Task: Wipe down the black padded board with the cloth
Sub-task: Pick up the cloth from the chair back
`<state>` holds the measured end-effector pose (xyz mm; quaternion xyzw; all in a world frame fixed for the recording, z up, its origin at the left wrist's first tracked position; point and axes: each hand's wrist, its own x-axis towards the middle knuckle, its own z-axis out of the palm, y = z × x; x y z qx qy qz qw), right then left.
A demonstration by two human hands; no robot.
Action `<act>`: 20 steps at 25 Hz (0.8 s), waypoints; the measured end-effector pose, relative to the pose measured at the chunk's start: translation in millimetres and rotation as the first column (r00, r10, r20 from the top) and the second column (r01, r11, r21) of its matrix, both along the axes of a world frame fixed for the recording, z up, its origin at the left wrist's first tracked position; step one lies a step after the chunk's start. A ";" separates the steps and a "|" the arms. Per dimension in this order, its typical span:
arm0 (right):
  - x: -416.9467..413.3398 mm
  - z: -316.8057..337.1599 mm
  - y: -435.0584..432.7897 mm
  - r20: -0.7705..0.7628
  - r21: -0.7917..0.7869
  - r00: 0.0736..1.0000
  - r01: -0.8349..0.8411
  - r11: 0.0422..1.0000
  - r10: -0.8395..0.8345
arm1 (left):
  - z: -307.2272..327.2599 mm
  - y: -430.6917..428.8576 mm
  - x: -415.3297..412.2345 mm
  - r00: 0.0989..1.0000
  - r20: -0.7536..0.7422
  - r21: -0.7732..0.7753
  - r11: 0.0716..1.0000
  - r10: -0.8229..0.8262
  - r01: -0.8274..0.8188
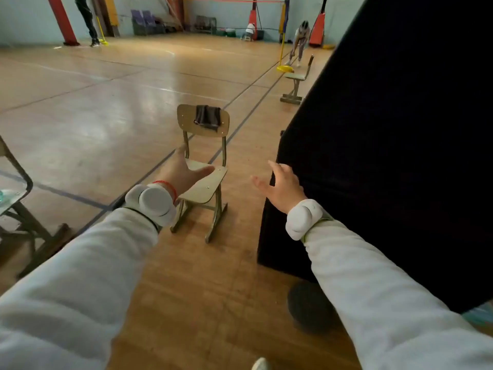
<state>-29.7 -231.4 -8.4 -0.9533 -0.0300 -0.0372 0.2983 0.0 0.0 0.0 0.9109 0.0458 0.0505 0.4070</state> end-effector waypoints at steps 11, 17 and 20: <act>210.2 -34.0 63.7 -0.124 0.124 0.964 -0.221 0.967 0.236 | -27.3 64.2 174.0 0.980 -0.130 0.028 0.989 0.149 -0.146; 314.8 -41.4 86.9 -0.192 0.137 0.942 -0.252 0.958 0.275 | -41.4 84.5 264.0 0.967 -0.185 0.079 0.983 0.176 -0.164; 359.0 -50.0 112.6 -0.226 0.102 0.933 -0.265 0.959 0.282 | -48.0 104.1 307.2 0.961 -0.233 0.095 0.987 0.148 -0.129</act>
